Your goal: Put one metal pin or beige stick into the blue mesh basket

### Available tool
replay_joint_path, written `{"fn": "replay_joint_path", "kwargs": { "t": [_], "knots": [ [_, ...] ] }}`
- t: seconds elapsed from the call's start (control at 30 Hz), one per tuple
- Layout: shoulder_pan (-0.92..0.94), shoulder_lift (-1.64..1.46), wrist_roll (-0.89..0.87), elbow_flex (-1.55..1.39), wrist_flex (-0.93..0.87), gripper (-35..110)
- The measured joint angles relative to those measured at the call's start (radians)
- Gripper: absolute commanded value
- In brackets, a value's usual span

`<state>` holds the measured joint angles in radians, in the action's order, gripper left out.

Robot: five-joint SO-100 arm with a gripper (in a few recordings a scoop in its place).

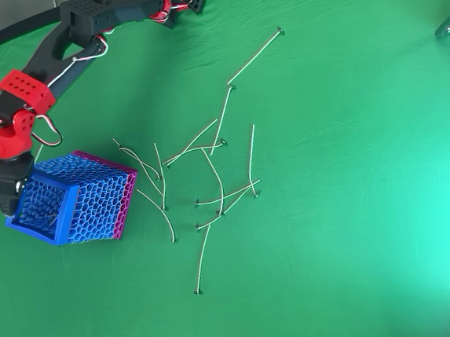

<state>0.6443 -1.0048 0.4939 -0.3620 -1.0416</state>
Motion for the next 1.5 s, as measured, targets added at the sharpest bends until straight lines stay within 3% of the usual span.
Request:
{"fn": "replay_joint_path", "kwargs": {
  "t": [0.3,0.67,0.8,0.97,1.17,1.5],
  "knots": [
    [0.008,0.0,0.003,-0.049,0.067,16],
    [0.008,0.012,0.02,-0.052,0.077,22],
    [0.008,0.02,0.031,-0.052,0.077,20],
    [0.002,0.02,0.025,-0.052,0.077,1],
    [-0.026,-0.002,0.009,-0.066,0.026,1],
    [-0.123,-0.212,-0.058,-0.121,-0.233,1]
  ]
}}
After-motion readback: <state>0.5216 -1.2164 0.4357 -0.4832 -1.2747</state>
